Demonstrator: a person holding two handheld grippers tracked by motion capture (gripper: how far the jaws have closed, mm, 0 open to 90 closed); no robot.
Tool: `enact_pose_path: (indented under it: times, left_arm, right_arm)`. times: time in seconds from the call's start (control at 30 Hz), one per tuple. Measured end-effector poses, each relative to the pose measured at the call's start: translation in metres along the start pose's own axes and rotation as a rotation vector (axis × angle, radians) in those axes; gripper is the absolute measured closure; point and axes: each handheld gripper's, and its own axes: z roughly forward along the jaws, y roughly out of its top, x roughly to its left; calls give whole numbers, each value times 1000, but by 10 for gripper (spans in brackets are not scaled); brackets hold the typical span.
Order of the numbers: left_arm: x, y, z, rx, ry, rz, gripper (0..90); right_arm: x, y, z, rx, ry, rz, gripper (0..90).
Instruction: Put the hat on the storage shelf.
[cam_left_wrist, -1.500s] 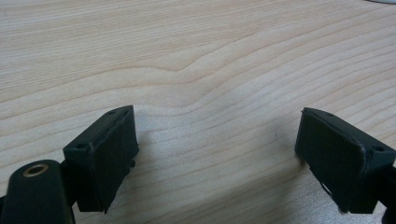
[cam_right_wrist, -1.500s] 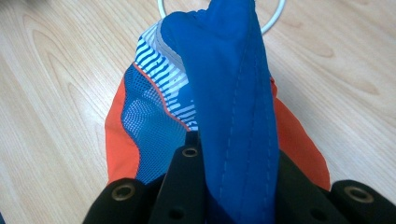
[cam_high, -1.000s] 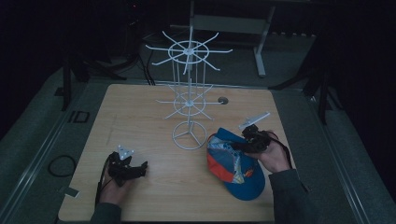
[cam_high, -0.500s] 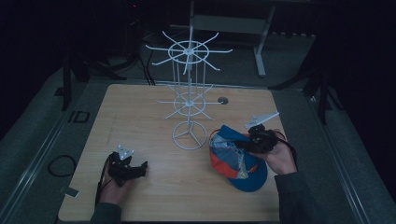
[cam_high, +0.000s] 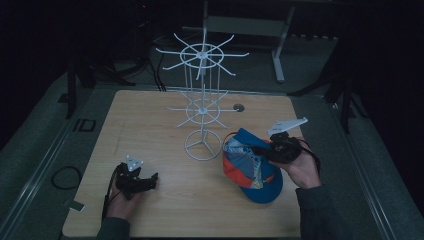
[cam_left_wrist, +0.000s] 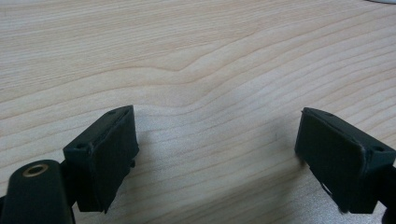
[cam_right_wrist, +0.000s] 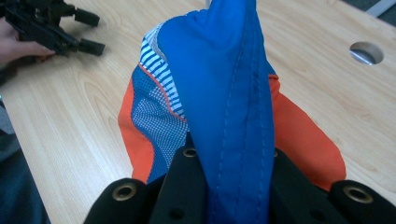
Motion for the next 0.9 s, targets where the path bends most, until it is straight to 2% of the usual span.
enact_pose_path:
  times: [0.37,0.9]
  left_arm:
    - [0,0,0,-2,1,0,134]
    - [0,0,0,-1,1,0,134]
  right_arm:
    - [3,3,-20,-84,22,17,878]
    - [4,12,-43,-134,11,8,879]
